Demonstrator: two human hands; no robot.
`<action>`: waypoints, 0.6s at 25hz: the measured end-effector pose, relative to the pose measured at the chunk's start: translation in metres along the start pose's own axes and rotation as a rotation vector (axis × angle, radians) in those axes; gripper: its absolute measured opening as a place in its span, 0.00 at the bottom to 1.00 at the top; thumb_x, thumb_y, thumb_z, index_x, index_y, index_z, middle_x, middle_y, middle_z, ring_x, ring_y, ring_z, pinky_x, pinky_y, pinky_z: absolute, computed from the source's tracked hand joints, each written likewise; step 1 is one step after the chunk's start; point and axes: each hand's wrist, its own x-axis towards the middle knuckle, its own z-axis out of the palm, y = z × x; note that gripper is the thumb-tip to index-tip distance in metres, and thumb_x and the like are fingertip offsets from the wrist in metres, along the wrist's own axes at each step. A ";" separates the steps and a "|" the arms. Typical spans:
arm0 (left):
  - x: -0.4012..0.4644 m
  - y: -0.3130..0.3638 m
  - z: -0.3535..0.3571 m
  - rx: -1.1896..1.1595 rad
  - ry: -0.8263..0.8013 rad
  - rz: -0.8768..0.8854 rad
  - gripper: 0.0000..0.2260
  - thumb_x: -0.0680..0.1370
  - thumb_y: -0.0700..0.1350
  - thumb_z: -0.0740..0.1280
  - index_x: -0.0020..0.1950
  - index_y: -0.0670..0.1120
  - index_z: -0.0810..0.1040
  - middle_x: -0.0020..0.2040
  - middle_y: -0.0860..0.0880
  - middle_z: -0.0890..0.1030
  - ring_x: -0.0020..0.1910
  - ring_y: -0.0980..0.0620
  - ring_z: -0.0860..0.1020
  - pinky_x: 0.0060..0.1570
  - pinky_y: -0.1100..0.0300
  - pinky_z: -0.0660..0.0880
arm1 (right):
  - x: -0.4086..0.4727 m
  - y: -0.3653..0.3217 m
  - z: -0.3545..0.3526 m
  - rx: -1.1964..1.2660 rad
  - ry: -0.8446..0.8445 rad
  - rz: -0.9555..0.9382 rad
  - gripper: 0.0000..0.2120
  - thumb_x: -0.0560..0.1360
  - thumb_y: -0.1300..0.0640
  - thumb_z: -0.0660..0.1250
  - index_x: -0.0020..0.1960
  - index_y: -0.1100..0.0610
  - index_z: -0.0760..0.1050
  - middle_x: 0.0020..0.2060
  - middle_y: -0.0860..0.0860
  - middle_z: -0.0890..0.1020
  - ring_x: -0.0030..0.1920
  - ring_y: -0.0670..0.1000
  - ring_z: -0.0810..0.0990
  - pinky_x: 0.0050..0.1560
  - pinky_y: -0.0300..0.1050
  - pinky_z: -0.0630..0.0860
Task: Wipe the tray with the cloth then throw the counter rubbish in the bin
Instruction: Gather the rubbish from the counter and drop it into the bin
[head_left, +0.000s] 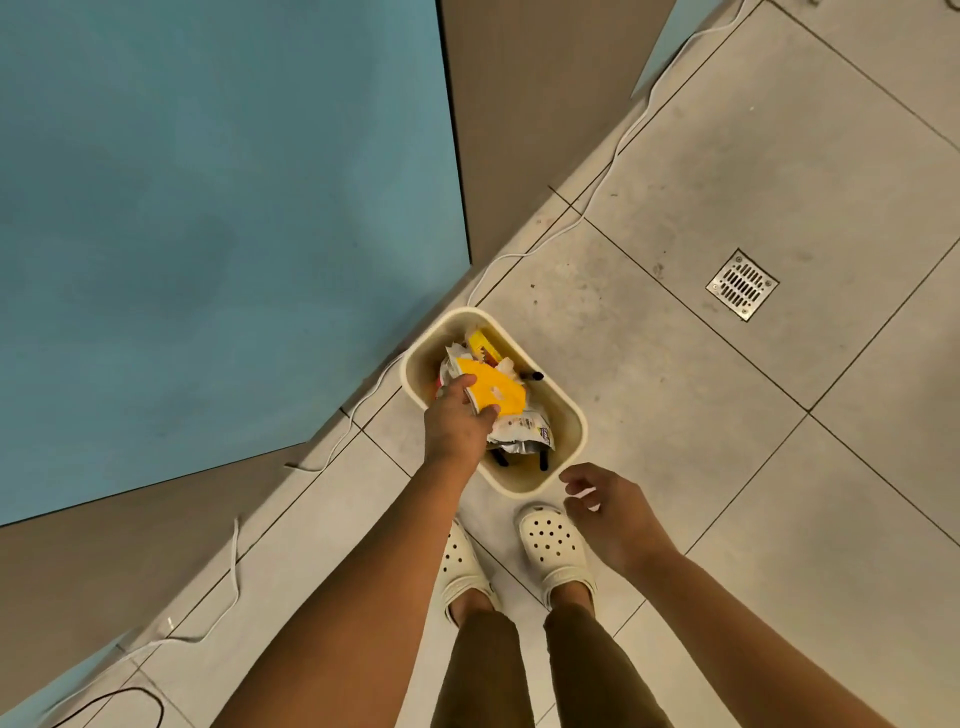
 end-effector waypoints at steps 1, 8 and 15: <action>0.005 -0.006 0.006 0.148 -0.025 0.003 0.24 0.75 0.43 0.70 0.69 0.45 0.69 0.63 0.40 0.75 0.60 0.41 0.76 0.60 0.52 0.72 | 0.002 0.002 0.001 0.014 0.007 -0.005 0.13 0.75 0.64 0.62 0.57 0.54 0.75 0.47 0.48 0.77 0.41 0.44 0.74 0.34 0.24 0.69; 0.003 0.001 0.016 0.665 -0.271 0.076 0.25 0.77 0.57 0.63 0.73 0.58 0.62 0.69 0.44 0.69 0.68 0.44 0.68 0.60 0.52 0.70 | -0.002 0.021 0.005 -0.031 -0.045 0.040 0.14 0.75 0.62 0.62 0.59 0.54 0.74 0.48 0.47 0.76 0.45 0.47 0.75 0.41 0.31 0.68; -0.080 0.037 -0.066 0.491 -0.144 0.063 0.23 0.77 0.50 0.63 0.72 0.54 0.64 0.70 0.46 0.64 0.64 0.46 0.72 0.60 0.54 0.70 | -0.047 0.006 -0.025 -0.086 -0.078 0.096 0.14 0.76 0.61 0.63 0.62 0.54 0.73 0.54 0.50 0.77 0.49 0.50 0.76 0.48 0.37 0.69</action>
